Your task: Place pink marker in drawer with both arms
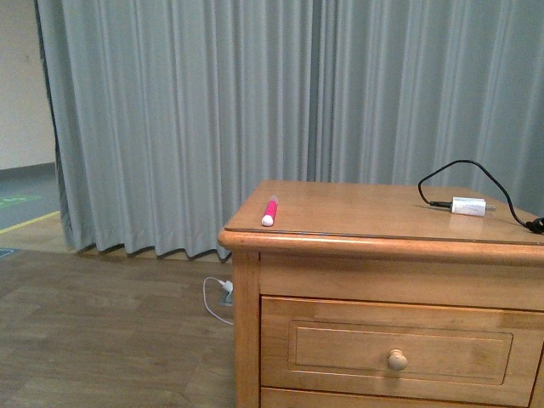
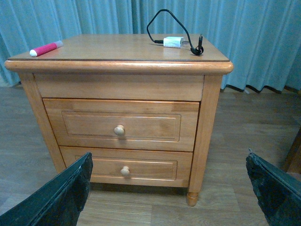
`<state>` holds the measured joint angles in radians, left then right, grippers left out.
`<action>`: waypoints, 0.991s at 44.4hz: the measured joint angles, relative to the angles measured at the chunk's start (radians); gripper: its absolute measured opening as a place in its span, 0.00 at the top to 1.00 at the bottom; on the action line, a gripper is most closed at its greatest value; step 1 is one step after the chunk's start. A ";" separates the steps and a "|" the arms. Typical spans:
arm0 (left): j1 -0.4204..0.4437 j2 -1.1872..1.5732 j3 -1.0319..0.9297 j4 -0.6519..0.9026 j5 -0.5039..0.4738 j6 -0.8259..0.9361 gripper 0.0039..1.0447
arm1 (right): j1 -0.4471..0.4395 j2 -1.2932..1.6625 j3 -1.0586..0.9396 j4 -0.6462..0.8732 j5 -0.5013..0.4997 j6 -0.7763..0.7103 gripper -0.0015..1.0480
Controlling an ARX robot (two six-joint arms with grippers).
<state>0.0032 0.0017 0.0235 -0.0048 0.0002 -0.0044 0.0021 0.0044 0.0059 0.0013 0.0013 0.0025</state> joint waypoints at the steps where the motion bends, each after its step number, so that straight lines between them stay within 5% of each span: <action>1: 0.000 0.000 0.000 0.000 0.000 0.000 0.06 | 0.000 0.000 0.000 0.000 0.000 0.000 0.08; 44: 0.000 0.000 0.000 0.000 0.000 0.000 0.06 | 0.000 0.000 0.000 0.000 0.000 0.000 0.08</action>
<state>0.0032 0.0017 0.0235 -0.0048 0.0002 -0.0044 0.0021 0.0044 0.0059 0.0013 0.0013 0.0025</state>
